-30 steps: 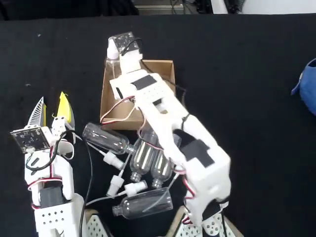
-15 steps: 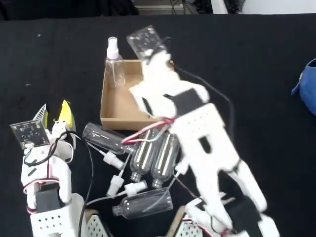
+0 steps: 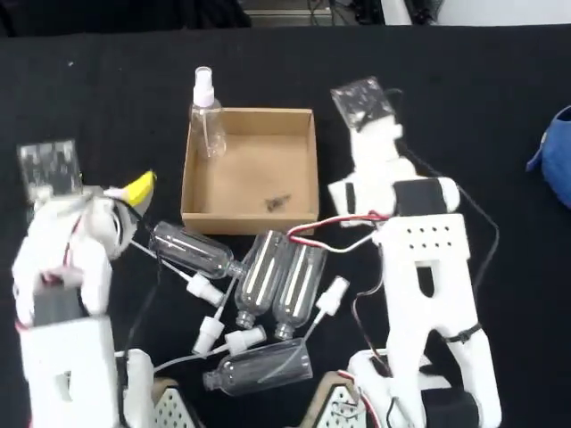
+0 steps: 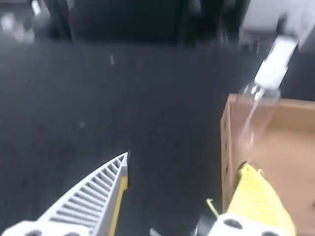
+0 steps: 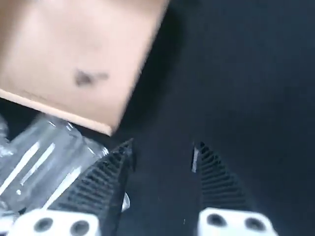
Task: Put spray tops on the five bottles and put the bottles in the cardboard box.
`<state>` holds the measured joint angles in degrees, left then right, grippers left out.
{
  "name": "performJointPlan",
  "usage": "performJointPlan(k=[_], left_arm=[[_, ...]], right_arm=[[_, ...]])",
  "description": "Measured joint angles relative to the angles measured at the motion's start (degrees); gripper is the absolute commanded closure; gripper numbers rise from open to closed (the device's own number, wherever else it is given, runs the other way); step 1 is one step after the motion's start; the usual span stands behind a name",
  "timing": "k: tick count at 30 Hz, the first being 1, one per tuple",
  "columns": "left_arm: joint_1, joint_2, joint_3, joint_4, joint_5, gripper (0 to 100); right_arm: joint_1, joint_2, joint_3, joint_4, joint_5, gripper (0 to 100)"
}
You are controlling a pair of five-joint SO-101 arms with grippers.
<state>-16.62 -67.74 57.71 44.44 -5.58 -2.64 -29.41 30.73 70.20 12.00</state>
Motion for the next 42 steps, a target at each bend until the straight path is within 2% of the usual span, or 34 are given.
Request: performJointPlan(k=[4,7,10,14,19,26,32,37,42], left_arm=[[-0.09,14.77,-12.66,11.43,-6.24,77],[-0.09,22.24,-18.11,20.31,-14.68,77],[0.0,26.9,-19.52,23.82,-23.56,77],[0.0,31.56,-19.87,22.33,-25.76,77],[0.79,37.01,-18.64,18.99,-23.03,77],[1.05,43.43,-17.85,5.8,-17.93,77],[1.23,50.9,-17.85,1.14,-17.41,77],[0.35,54.51,-17.85,1.05,-20.57,77],[-2.73,53.89,-17.85,7.21,-28.22,77]], right_arm=[[2.46,0.0,7.21,-5.89,0.0,83.9],[2.46,0.0,11.52,-10.2,0.0,83.9],[2.46,0.0,13.63,-13.1,-1.85,83.9],[2.46,0.0,14.24,-14.51,-3.87,83.9],[2.46,0.0,14.24,-14.59,-4.48,83.9],[2.46,0.0,16.26,-15.56,-4.57,83.9],[2.46,0.0,18.37,-18.81,-4.57,83.9],[2.46,0.0,18.37,-19.25,-4.57,83.9],[2.46,0.0,18.37,-19.25,-4.57,83.9]])
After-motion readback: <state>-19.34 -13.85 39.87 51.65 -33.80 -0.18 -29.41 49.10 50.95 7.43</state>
